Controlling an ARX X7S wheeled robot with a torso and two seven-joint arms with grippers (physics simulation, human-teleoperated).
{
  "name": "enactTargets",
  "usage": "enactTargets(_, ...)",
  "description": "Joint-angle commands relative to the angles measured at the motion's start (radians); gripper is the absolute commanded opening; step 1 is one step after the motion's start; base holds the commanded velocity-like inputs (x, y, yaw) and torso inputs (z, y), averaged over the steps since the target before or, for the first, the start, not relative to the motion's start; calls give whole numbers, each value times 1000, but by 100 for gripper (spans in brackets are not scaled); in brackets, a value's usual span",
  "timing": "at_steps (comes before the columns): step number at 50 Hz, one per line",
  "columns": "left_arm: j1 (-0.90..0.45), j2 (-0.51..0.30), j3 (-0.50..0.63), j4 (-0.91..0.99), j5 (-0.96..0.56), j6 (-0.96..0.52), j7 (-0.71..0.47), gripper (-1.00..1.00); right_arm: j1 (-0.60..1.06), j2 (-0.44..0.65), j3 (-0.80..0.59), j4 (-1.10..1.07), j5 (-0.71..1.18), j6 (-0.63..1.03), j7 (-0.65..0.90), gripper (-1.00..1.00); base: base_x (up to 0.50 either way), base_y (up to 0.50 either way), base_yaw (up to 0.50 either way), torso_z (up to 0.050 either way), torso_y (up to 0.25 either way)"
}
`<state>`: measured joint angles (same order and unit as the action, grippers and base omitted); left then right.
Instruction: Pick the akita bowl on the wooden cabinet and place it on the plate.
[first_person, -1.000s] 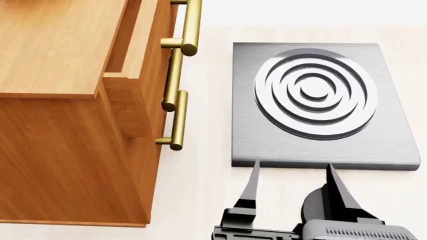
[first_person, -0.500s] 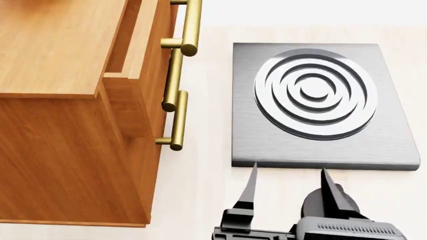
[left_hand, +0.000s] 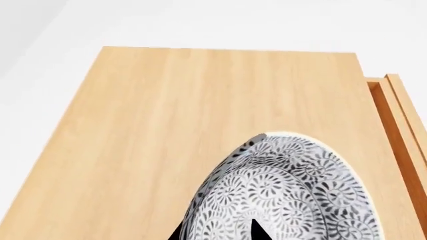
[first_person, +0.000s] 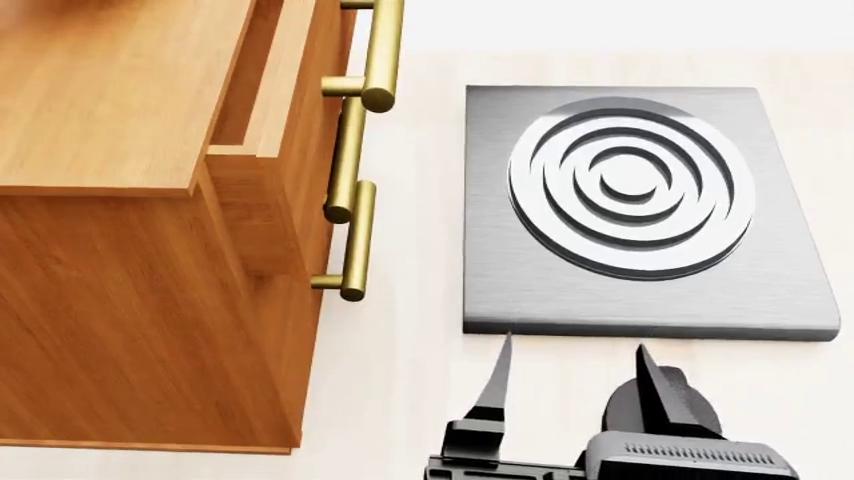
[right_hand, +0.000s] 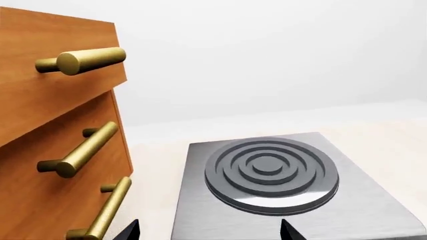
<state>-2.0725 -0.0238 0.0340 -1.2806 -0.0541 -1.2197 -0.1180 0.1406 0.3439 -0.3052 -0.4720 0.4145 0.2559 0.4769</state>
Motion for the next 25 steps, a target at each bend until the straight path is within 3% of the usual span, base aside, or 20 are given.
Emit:
enactTargets(1,42,2,139,-28,72,17,20,-100,0,2,-2,-3,3,-1,2,100,0,0,0,0,0)
enactTargets(9,20,23,304,-28,44,111,130,-100,-3,9,3,-26,11,6,10,100,1,0,0,0,-4)
enactTargets(14,0,23,440,-28,-101,162,127,-100,-4,14,8,-43,15,12,18,100,0,0,0,0,0)
enactTargets(17,-8,23,417,-28,-127,207,135,-100,-5,16,9,-51,17,13,21,100,0,0,0,0,0)
enactTargets(21,-23,24,578,-28,-263,245,166,-100,-6,19,9,-63,16,16,27,100,0,0,0,0,0)
enactTargets(25,-49,24,667,-28,-364,282,170,-100,-7,24,12,-81,18,23,34,100,0,0,0,0,0)
